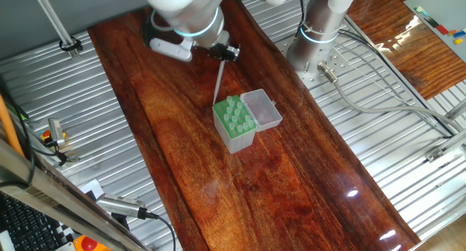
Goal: Insert a large pipette tip into the holder for large pipette tips
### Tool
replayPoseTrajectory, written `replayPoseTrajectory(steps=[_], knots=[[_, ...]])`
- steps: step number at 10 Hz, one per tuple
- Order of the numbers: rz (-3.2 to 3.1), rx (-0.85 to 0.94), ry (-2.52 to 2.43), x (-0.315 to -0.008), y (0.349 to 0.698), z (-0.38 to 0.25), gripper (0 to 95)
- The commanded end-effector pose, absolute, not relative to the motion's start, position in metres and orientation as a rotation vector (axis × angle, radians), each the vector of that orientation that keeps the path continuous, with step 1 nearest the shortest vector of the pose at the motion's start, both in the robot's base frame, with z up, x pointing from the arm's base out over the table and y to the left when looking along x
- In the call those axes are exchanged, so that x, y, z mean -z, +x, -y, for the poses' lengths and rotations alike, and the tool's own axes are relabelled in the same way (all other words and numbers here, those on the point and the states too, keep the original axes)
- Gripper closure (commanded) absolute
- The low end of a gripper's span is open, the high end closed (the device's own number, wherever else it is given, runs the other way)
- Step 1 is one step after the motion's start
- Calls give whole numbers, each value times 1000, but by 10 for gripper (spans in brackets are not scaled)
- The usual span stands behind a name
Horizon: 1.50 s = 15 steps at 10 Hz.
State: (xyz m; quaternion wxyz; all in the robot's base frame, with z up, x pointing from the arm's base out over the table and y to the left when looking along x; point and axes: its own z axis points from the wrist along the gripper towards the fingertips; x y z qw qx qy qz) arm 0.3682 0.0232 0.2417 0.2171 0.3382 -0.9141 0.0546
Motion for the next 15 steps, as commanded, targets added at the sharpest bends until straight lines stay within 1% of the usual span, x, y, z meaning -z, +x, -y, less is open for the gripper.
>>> replayPoseTrajectory(steps=[1, 5, 15], knots=[[2503, -143, 928, -240, 364, -24, 950], [2482, -130, 922, -239, 363, -27, 950], [2454, -173, 903, -233, 367, -35, 950]])
